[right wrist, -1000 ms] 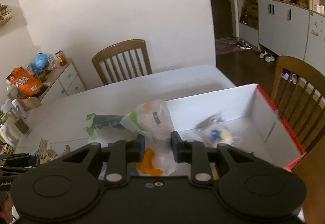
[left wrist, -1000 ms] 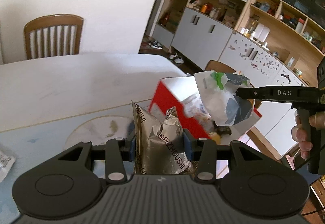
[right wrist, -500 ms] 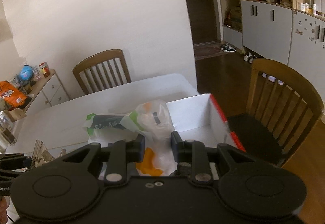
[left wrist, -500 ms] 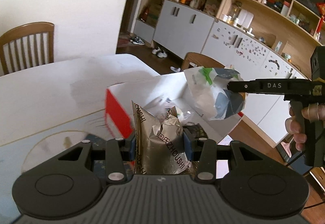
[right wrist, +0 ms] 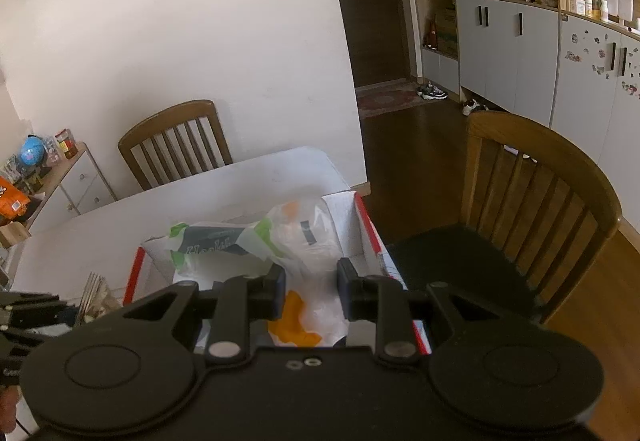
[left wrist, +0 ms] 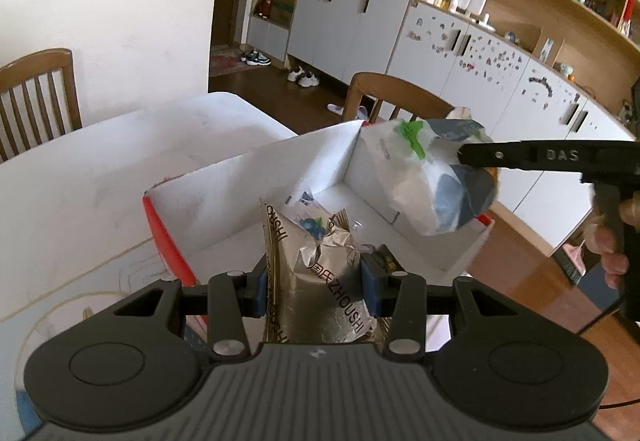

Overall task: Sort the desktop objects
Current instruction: 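Carry the gold foil packet and white plastic bag over the shoebox with both tools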

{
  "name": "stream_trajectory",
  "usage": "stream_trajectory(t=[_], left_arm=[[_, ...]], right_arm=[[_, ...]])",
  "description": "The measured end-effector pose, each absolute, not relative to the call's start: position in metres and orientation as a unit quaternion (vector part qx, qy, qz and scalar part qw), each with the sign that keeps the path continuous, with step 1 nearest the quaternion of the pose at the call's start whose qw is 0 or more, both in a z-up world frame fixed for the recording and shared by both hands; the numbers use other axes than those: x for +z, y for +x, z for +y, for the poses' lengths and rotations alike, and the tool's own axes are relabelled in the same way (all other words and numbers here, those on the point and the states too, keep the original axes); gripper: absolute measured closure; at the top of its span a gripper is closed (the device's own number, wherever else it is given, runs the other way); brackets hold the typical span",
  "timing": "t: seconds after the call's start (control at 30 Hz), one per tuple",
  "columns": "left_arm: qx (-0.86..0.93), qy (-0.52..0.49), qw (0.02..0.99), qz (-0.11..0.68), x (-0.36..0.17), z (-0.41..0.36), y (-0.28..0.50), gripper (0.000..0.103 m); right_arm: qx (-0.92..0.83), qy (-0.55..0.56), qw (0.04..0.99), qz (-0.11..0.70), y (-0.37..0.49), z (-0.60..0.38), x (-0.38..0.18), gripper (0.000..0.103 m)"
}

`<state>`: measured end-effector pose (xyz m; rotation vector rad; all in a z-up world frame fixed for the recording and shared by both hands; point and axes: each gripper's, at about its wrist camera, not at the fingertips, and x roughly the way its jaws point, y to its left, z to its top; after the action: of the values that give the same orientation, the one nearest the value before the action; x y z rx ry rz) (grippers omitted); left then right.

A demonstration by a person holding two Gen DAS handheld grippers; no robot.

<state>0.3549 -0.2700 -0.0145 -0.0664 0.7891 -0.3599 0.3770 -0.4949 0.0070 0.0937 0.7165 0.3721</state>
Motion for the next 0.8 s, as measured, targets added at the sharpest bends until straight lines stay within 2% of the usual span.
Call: stream_trajectory(t=[0.8], left_arm=[[-0.138,0.029,0.88,0.454,-0.063,-0.282,0.434,0.061]], right_arm=[[0.212,-0.031,0.883,0.417,0.398,-0.479,-0.037,0.078]])
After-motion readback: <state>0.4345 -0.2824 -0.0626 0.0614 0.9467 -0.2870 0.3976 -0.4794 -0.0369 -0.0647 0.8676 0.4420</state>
